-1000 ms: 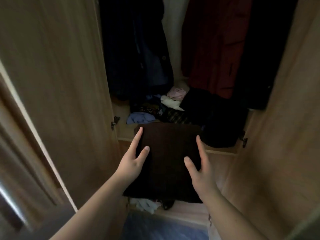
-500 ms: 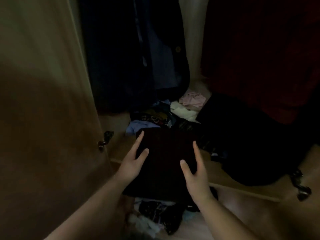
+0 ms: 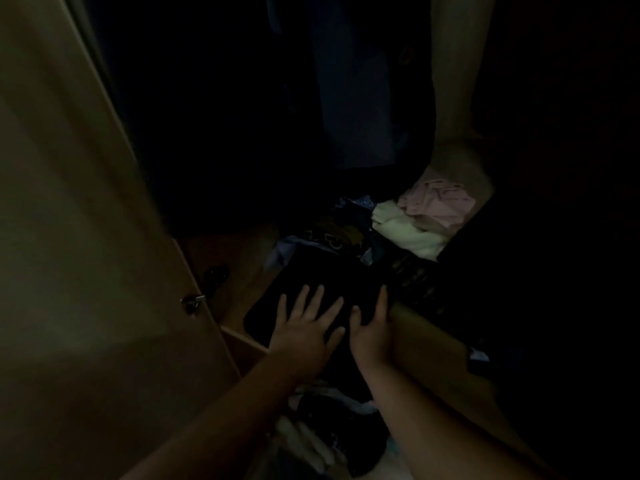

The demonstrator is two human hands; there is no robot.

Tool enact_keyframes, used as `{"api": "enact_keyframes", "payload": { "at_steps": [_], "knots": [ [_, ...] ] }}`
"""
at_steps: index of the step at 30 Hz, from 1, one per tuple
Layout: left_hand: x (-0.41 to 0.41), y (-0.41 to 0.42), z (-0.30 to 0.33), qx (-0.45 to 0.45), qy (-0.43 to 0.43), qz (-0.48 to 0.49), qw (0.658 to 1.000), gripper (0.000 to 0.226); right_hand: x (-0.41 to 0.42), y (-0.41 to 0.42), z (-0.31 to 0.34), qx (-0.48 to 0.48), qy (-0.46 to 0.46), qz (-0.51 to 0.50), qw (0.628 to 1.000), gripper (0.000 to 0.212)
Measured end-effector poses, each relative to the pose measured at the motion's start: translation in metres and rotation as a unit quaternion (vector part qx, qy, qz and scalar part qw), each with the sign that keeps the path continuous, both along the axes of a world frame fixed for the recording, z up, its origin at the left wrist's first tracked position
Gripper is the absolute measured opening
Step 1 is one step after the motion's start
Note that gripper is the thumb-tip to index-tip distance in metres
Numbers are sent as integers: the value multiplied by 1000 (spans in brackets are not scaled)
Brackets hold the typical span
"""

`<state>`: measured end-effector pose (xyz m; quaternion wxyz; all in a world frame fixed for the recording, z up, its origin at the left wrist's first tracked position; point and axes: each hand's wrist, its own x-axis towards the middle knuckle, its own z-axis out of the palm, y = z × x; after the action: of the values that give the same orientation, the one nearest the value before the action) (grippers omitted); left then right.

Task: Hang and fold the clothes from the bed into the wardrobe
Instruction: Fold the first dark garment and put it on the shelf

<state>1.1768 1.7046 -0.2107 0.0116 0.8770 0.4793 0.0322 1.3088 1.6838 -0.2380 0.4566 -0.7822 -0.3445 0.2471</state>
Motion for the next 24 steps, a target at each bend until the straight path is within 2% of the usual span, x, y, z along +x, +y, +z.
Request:
{"api": "enact_keyframes", "payload": {
  "at_steps": [2,4,9,12,15,21,24],
  "knots": [
    [3,7,-9,6,26,46,999,60,0,16,-1,-15,-3,16,1000,75],
    [2,24,-9,-20,17,69,997,57,-1,34,-2,-42,-11,20,999,75],
    [-19,57,-4,-58,36,70,995,69,-10,60,2,-133,27,87,987,86],
    [-37,69,-7,-57,12,71,996,76,-7,68,-5,-134,32,170,976,100],
    [-49,84,-10,-68,-6,66,995,75,-7,72,-4,-141,26,230,963,103],
    [-49,103,-16,-78,-22,72,994,74,-10,83,1,-152,-38,246,957,100],
    [-46,103,-16,-72,-14,78,994,78,-5,84,5,-150,-35,258,954,96]
  ]
}}
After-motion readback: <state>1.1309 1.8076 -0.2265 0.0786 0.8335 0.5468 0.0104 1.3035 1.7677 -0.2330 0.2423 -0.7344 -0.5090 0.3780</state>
